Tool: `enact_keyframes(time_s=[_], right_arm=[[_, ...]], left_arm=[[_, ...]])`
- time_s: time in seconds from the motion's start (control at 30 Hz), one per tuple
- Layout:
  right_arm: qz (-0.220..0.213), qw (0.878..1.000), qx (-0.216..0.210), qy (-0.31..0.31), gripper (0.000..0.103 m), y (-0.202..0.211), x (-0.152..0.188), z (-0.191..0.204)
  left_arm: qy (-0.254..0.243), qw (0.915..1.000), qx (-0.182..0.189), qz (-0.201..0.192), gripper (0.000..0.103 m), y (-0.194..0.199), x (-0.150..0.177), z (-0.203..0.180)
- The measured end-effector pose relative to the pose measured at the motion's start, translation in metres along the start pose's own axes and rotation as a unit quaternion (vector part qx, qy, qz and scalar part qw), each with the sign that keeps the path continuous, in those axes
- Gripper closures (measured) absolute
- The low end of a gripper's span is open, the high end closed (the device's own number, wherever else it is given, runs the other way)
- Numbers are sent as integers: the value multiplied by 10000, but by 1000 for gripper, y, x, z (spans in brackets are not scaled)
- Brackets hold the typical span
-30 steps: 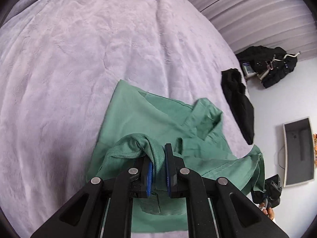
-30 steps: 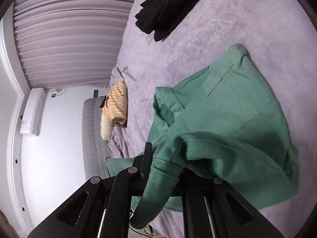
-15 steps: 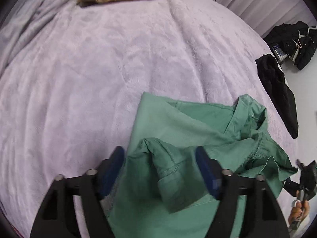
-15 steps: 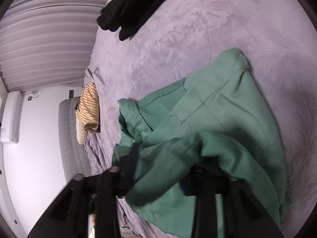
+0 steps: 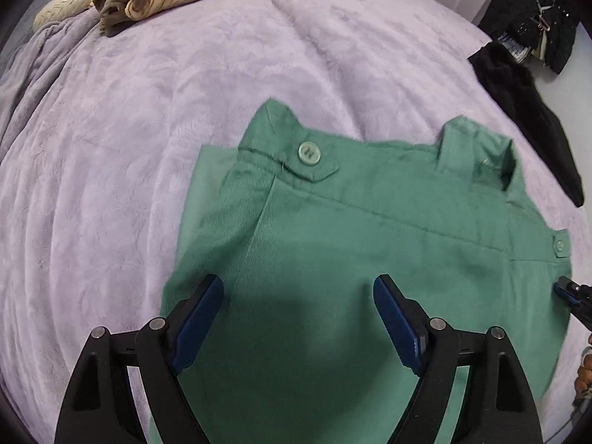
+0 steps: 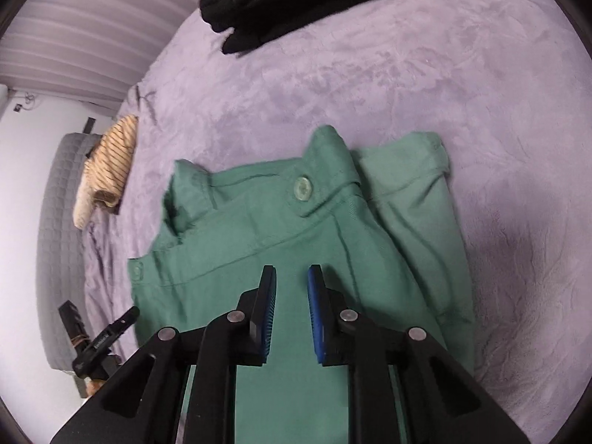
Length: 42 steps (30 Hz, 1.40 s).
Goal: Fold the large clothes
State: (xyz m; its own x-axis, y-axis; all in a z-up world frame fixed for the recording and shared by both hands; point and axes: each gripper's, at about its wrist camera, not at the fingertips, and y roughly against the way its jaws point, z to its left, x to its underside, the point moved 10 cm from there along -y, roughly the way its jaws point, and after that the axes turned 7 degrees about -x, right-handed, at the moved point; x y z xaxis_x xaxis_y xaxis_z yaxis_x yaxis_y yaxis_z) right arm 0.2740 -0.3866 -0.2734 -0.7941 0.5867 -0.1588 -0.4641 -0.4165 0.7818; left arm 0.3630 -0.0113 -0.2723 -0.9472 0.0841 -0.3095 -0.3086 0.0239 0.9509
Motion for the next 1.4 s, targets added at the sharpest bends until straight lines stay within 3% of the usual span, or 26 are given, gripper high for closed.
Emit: enact_keyframes(time_s=[0.03,0.1,0.27,0.33,0.37,0.43,0.47,0.67,0.83,0.87,0.9,0.93,0.97,1.0,1.03,1.17,1.3,1.4], right_arm=[[35,9998,178,-53,85,-8,4,-12],[-25,9994,319,-131,103,-15,7,-32],[-445,9966,608,-343,103,13,3,-63],[-480,9959,547,-538,99,29,8,-65],[-496,9960,432,-605,92,38,14,-61],[-505,9962,38,-708,53,54,35,-50],[-514,9957,-166,-750,28,62,48,-44],[-371,9840,-762,-1568,25,81,151,-45],[-585,9715,-647,-2203,25,73,177,-69],[-689,9674,-671,-2342,25,70,173,-75],[-794,9624,-694,-2505,27,67,169,-82],[-853,9579,-743,-2640,35,65,165,-87],[-856,9532,-752,-2799,82,60,161,-92],[-758,9517,-728,-2886,100,56,159,-93],[-666,9542,-615,-2851,100,54,156,-91],[-512,9836,-84,-1727,100,73,148,-66],[-315,9854,360,-1636,100,68,159,-95],[-239,9844,329,-1712,100,52,169,-115]], left_arm=[[-34,9999,-124,46,19,-10,4,2],[-148,9997,-207,-3,19,-18,9,6],[-469,9978,-462,-106,19,9,11,29],[-470,9974,-536,-84,19,21,16,45],[-426,9978,-510,-43,19,27,22,53],[-326,9986,-408,82,19,35,37,67],[-263,9990,-326,182,19,36,48,73],[-53,9977,94,666,19,31,101,80],[110,9962,355,782,19,25,118,74],[158,9961,380,782,25,23,118,73],[189,9960,392,783,36,21,117,72],[188,9958,329,839,62,19,117,72],[162,9957,237,884,71,18,117,74],[135,9962,292,811,77,21,116,72],[49,9970,322,707,86,28,115,72],[-16,9977,395,556,96,41,127,84],[258,9954,513,770,96,18,150,98],[325,9948,556,783,95,13,158,105]])
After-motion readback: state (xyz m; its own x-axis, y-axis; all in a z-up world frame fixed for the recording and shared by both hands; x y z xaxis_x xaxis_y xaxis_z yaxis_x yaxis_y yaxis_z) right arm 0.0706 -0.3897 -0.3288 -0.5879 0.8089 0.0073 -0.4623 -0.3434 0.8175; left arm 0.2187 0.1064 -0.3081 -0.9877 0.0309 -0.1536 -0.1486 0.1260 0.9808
